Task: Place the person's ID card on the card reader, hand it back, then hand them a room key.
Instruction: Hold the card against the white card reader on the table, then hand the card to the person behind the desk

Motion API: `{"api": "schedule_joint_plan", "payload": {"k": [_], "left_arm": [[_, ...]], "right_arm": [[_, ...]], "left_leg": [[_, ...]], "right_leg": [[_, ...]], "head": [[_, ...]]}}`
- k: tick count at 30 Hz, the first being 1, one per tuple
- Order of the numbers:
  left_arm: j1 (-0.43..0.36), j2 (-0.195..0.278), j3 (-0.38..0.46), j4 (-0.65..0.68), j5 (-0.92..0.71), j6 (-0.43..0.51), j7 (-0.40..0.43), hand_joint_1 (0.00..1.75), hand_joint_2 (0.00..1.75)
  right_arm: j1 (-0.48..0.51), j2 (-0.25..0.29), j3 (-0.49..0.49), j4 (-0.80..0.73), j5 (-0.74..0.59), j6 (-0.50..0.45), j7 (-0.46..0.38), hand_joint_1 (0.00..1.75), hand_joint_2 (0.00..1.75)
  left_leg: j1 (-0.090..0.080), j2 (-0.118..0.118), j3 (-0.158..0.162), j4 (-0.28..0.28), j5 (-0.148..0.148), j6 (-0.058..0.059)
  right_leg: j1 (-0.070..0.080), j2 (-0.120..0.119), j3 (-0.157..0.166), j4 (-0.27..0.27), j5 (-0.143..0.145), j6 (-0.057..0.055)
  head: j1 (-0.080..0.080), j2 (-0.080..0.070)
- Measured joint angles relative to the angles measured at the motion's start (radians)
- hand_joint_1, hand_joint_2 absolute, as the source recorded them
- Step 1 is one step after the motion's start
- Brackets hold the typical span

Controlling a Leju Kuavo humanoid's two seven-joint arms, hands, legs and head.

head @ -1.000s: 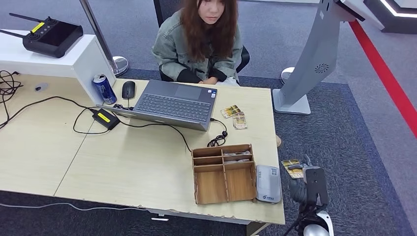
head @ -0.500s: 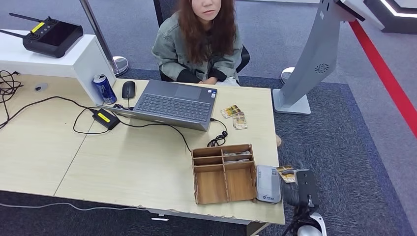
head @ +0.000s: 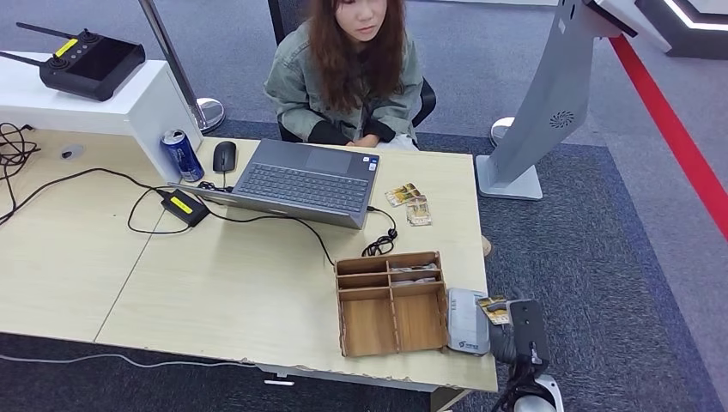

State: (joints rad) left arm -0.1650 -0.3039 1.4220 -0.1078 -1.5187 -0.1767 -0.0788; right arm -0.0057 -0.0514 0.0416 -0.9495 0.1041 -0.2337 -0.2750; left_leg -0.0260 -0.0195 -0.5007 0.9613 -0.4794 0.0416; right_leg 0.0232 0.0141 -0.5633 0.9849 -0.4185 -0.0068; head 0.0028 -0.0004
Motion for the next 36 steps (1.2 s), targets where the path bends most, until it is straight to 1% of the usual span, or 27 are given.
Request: {"api": "schedule_joint_plan", "payload": {"k": [7,11,13,15,18,21,25,28,32,36], "left_arm": [[0.000,0.000,0.001,0.000,-0.001,-0.004,-0.003,0.00,0.00],[0.000,0.000,0.001,0.000,-0.003,-0.004,-0.002,0.00,0.00],[0.001,0.001,0.001,0.000,-0.005,-0.005,-0.002,0.00,0.00],[0.001,0.001,0.001,-0.001,-0.005,-0.006,-0.001,0.00,0.00],[0.002,0.002,0.001,-0.001,-0.005,-0.012,0.001,0.00,0.00],[0.002,0.003,0.000,-0.001,-0.005,-0.017,0.005,0.00,0.00],[0.002,0.003,-0.005,-0.001,-0.006,-0.020,0.012,0.00,0.00],[0.003,0.003,-0.016,-0.001,-0.006,-0.023,0.019,0.00,0.00],[0.002,0.003,-0.037,-0.001,-0.005,-0.026,0.027,0.00,0.00],[0.002,0.004,-0.072,-0.001,-0.005,-0.030,0.041,0.00,0.00]], "right_arm": [[0.000,-0.002,-0.002,-0.002,0.001,-0.004,0.003,1.75,1.75],[0.000,-0.012,-0.013,-0.044,0.016,-0.020,0.033,1.75,1.75],[-0.001,-0.024,-0.020,-0.097,0.036,-0.027,0.071,1.75,1.75],[-0.003,-0.041,-0.025,-0.172,0.061,-0.029,0.128,1.75,1.75],[-0.020,-0.067,-0.034,-0.307,0.099,-0.023,0.213,1.75,1.75],[-0.052,-0.090,-0.041,-0.444,0.141,-0.006,0.277,1.75,1.75],[-0.127,-0.100,-0.030,-0.589,0.227,0.026,0.351,1.75,1.75],[-0.200,-0.099,0.002,-0.656,0.280,0.045,0.391,1.75,1.75],[-0.305,-0.090,0.062,-0.683,0.303,0.062,0.424,1.75,1.75],[-0.447,-0.055,0.152,-0.644,0.288,0.070,0.440,1.75,1.75]], "left_leg": [[0.000,0.000,0.000,0.000,0.000,0.000],[0.000,0.000,0.000,0.000,0.000,0.000],[0.000,0.000,0.000,0.000,0.000,0.000],[0.000,0.000,0.000,0.000,0.000,0.000],[0.000,0.000,0.000,0.000,0.000,0.000],[0.000,0.000,0.000,0.000,0.000,0.000],[0.000,0.000,0.001,0.000,0.000,0.000],[0.000,0.000,0.001,0.000,0.001,0.000],[0.000,0.000,0.000,0.000,0.001,-0.001],[0.000,0.001,-0.001,0.000,0.002,-0.002]], "right_leg": [[0.000,0.000,0.000,0.000,0.000,0.000],[0.000,0.000,0.000,0.000,0.000,0.000],[0.000,0.000,0.000,0.000,0.000,0.000],[-0.001,0.000,0.000,0.000,0.000,0.000],[-0.001,0.000,0.000,0.000,0.000,0.000],[-0.001,0.000,0.001,0.000,0.001,0.000],[-0.001,0.000,0.001,0.000,0.001,0.000],[-0.001,0.000,0.001,0.001,0.001,0.000],[-0.001,0.000,0.001,0.002,0.001,0.000],[-0.001,0.002,-0.001,0.003,0.002,-0.001]], "head": [[0.000,0.000],[0.000,0.000],[0.000,0.000],[0.000,0.000],[0.000,0.000],[0.000,0.000],[0.000,0.000],[0.000,0.000],[0.000,0.000],[0.000,0.000]]}}
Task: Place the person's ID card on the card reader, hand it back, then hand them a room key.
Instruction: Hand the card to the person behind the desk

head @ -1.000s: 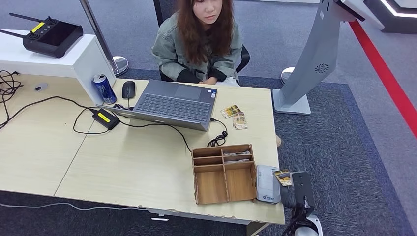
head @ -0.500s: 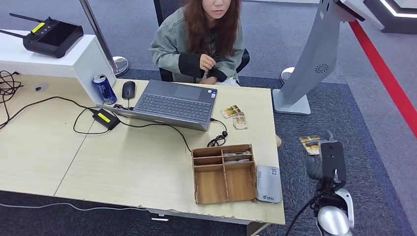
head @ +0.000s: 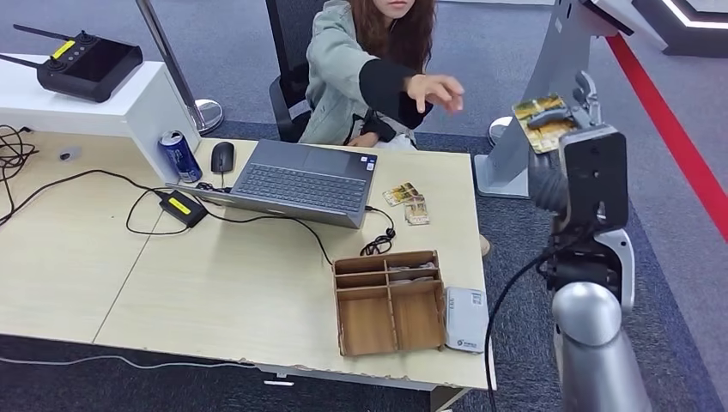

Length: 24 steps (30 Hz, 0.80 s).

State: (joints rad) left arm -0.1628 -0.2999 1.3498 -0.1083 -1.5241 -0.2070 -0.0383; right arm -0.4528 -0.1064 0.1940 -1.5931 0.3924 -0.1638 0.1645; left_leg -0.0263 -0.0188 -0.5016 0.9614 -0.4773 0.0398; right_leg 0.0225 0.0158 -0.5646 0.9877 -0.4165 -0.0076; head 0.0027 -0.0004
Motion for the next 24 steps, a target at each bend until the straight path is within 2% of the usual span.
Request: {"api": "schedule_joint_plan", "payload": {"k": [6,13,19,24], "left_arm": [[0.000,0.000,-0.032,0.000,0.000,0.000,0.022,0.00,0.00],[0.000,-0.001,-0.055,0.000,0.000,-0.001,0.033,0.00,0.00],[0.001,-0.001,-0.060,0.000,0.000,-0.001,0.035,0.00,0.00],[0.002,-0.001,-0.060,0.000,0.000,-0.001,0.035,0.00,0.00]], "right_arm": [[-0.139,0.086,0.118,0.141,-0.018,-0.023,-0.041,1.75,1.75],[-0.208,0.192,0.217,0.350,-0.054,-0.052,-0.105,1.75,1.75],[-0.229,0.244,0.266,0.497,-0.082,-0.062,-0.134,1.75,1.75],[-0.233,0.263,0.283,0.571,-0.089,-0.068,-0.142,1.75,1.75]], "left_leg": [[0.000,-0.002,0.000,0.000,0.001,-0.001],[0.000,-0.002,-0.001,0.000,0.001,-0.001],[0.000,-0.002,-0.001,0.000,0.001,-0.001],[0.000,-0.002,-0.001,0.000,0.001,-0.001]], "right_leg": [[0.000,-0.002,0.000,0.000,0.000,0.000],[0.001,-0.002,-0.001,0.001,-0.001,-0.001],[0.001,-0.002,-0.001,0.001,-0.001,-0.001],[0.000,-0.002,-0.001,0.000,-0.001,0.000]], "head": [[0.000,0.000],[0.000,0.000],[0.000,0.000],[0.000,0.000]]}}
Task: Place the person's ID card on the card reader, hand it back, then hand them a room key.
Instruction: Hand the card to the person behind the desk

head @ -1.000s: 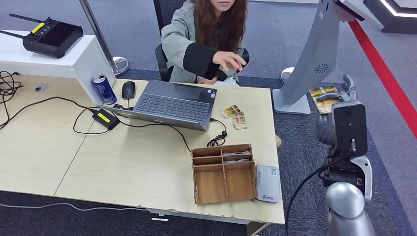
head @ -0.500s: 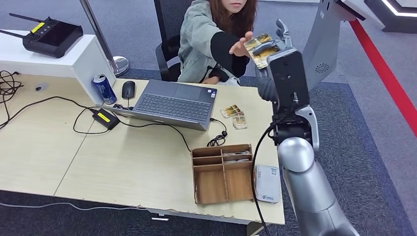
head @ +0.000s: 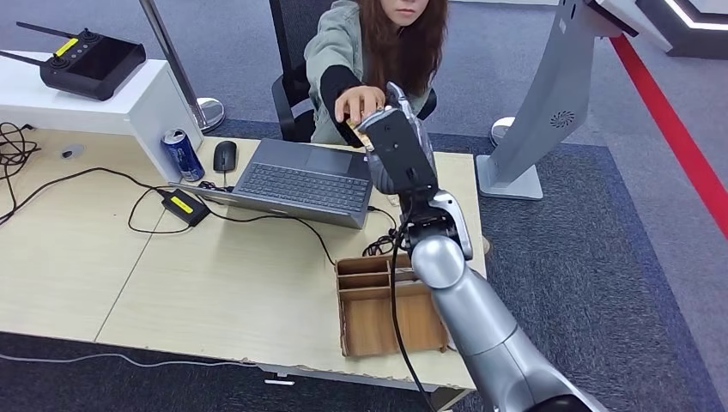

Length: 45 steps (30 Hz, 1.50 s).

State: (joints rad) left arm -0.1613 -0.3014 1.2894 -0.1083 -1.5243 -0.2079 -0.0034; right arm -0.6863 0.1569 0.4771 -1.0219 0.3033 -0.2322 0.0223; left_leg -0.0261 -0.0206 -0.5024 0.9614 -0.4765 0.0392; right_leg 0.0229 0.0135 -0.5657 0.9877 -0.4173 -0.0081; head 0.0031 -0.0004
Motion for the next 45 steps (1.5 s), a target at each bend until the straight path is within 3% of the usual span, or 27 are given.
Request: {"api": "schedule_joint_plan", "payload": {"k": [5,6,9,10,16,21,28,36,41,45], "left_arm": [[0.002,0.000,0.000,0.000,0.000,0.000,0.000,0.00,0.00],[0.002,0.000,0.000,0.000,0.000,0.000,0.001,0.00,0.00],[0.002,0.000,0.000,0.000,0.000,0.004,0.004,0.00,0.00],[0.002,0.000,0.000,0.000,0.000,0.006,0.005,0.00,0.00],[0.002,0.000,0.000,0.000,0.000,0.015,0.009,0.00,0.00],[0.004,0.001,0.001,0.000,0.002,0.013,0.003,0.00,0.00],[0.005,0.002,0.005,0.000,0.004,0.016,-0.010,0.00,0.00],[0.005,0.006,0.012,0.000,0.006,0.005,-0.023,0.00,0.00],[0.004,0.007,0.020,0.000,0.006,0.000,-0.027,0.00,0.00],[0.003,0.008,0.029,0.000,0.005,-0.001,-0.028,0.00,0.00]], "right_arm": [[-0.001,0.009,0.008,0.043,-0.003,0.000,0.000,1.73,1.75],[-0.002,0.010,0.008,0.049,-0.006,-0.001,-0.001,1.40,1.75],[-0.003,0.012,0.010,0.065,-0.020,-0.006,-0.001,0.10,1.75],[-0.003,0.013,0.012,0.068,-0.026,-0.009,-0.001,0.00,1.75],[-0.001,0.008,0.017,0.048,-0.054,-0.010,0.008,0.00,1.75],[0.018,-0.033,0.018,-0.088,-0.035,0.018,0.082,0.00,1.75],[0.051,-0.148,0.019,-0.355,0.028,0.089,0.202,0.00,1.75],[0.070,-0.327,0.020,-0.598,0.101,0.275,0.320,0.00,1.75],[0.109,-0.395,0.044,-0.675,0.183,0.354,0.350,0.00,1.75],[0.158,-0.419,0.077,-0.686,0.255,0.376,0.342,0.00,1.75]], "left_leg": [[0.000,0.000,-0.001,0.000,0.000,0.000],[0.000,0.000,-0.001,0.000,0.000,0.000],[0.000,0.000,-0.001,0.000,0.000,0.000],[0.000,0.000,-0.001,0.000,-0.001,0.000],[0.000,0.000,-0.001,0.000,-0.001,0.001],[0.000,0.001,0.000,0.000,-0.001,0.001],[0.000,0.001,0.000,0.001,-0.001,0.001],[0.000,0.002,0.000,0.001,-0.001,0.001],[0.000,0.001,0.000,0.001,-0.001,0.001],[0.000,0.001,0.000,0.000,-0.001,0.001]], "right_leg": [[0.000,0.000,-0.001,0.000,0.000,0.000],[0.000,0.000,-0.001,0.000,0.000,0.000],[0.000,0.000,-0.001,0.000,0.000,0.000],[0.000,0.000,-0.001,0.000,0.000,0.000],[0.000,0.000,-0.001,0.000,0.000,0.000],[0.000,0.000,-0.001,-0.001,0.000,0.000],[0.000,0.001,-0.001,-0.001,0.000,0.000],[0.000,0.001,-0.001,-0.001,0.000,0.001],[0.000,0.001,0.000,-0.001,0.000,0.001],[0.000,0.001,0.000,-0.001,0.000,0.001]], "head": [[0.000,0.000],[0.000,0.000],[0.000,0.000],[0.000,0.000],[0.000,0.000],[0.000,0.000],[0.000,0.000],[0.000,0.000],[0.000,0.000],[0.000,0.000]]}}
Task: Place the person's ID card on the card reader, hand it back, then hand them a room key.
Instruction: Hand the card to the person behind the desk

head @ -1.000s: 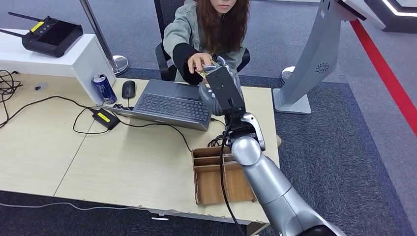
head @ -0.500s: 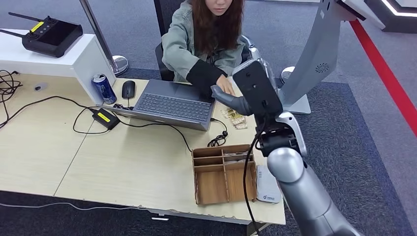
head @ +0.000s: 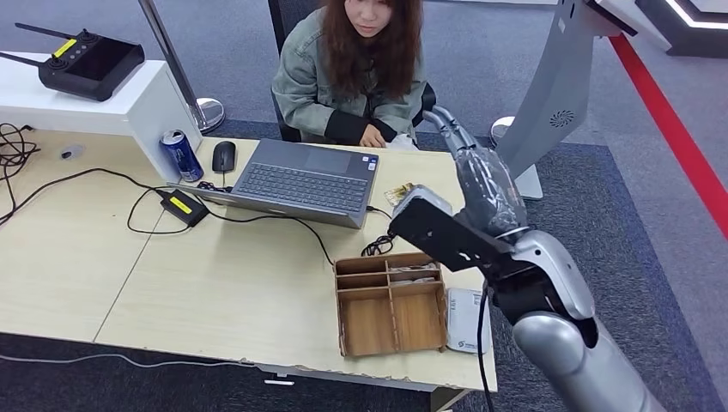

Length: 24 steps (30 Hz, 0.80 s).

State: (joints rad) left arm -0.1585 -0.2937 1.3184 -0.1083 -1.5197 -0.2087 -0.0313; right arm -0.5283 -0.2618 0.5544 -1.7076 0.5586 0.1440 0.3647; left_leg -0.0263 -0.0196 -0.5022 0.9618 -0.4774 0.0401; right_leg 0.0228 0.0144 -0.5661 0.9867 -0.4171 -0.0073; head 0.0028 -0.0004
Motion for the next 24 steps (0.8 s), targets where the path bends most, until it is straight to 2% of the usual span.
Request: {"api": "schedule_joint_plan", "payload": {"k": [11,24], "left_arm": [[-0.001,0.000,0.007,0.000,-0.004,-0.001,-0.002,0.00,0.00],[-0.001,0.000,0.007,0.000,-0.004,-0.001,-0.003,0.00,0.00]], "right_arm": [[0.088,-0.001,0.065,0.053,0.112,-0.007,-0.053,0.24,1.75],[0.124,0.001,0.089,0.142,0.128,-0.040,-0.064,0.26,1.75]], "left_leg": [[0.000,0.000,0.000,0.000,0.000,0.000],[0.000,0.000,0.000,0.000,0.000,0.000]], "right_leg": [[0.000,0.000,0.000,0.000,0.000,0.000],[0.000,0.000,0.000,0.000,0.000,0.000]], "head": [[0.000,0.000],[0.000,0.000]]}}
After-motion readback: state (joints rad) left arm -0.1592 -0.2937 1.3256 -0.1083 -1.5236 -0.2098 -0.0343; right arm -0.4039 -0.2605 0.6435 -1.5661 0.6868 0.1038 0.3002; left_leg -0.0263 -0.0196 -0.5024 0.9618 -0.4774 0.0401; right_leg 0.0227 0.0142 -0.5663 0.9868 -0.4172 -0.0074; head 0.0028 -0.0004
